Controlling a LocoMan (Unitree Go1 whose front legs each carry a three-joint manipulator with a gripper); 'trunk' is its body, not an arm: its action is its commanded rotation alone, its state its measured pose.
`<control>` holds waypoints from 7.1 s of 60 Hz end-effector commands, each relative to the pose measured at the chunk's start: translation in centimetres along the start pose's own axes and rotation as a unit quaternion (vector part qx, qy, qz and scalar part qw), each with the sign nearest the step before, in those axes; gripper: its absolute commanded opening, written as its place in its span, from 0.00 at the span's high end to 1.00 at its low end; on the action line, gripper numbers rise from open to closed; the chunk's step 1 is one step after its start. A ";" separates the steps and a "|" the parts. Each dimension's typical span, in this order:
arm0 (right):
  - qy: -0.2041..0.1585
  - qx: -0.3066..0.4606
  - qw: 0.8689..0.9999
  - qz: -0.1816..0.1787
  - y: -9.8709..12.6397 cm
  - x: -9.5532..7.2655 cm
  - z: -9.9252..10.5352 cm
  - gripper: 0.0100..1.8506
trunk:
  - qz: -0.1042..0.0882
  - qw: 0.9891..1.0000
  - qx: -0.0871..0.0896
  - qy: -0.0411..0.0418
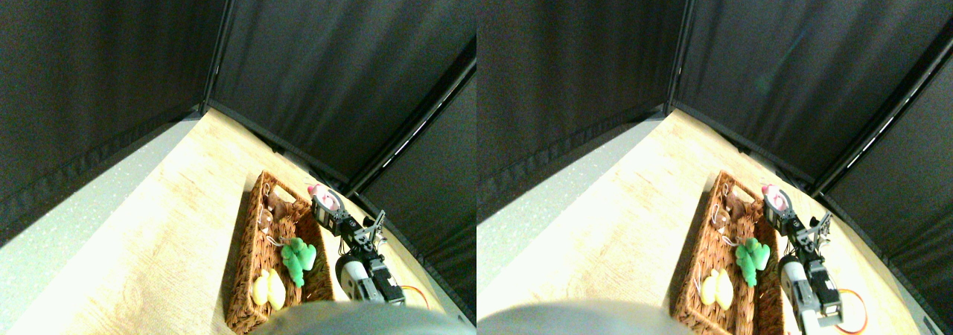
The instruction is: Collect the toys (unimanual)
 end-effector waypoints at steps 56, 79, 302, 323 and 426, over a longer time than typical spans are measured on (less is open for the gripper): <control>-0.107 -0.004 0.993 -0.055 -6.2 -5.2 8.6 0.60 | -0.060 0.995 0.069 0.044; -0.177 -0.001 0.981 -0.076 -10.1 -11.0 9.2 0.62 | -0.108 0.986 0.107 0.067; -0.312 0.022 0.949 -0.042 -13.5 -14.8 5.2 0.97 | -0.122 0.983 0.118 0.070; -0.266 -0.011 0.964 -0.013 -11.1 -13.3 6.2 0.97 | -0.117 0.985 0.107 0.063; -0.004 -0.014 1.000 -0.015 -0.9 -3.5 0.2 0.35 | -0.014 0.999 0.012 0.036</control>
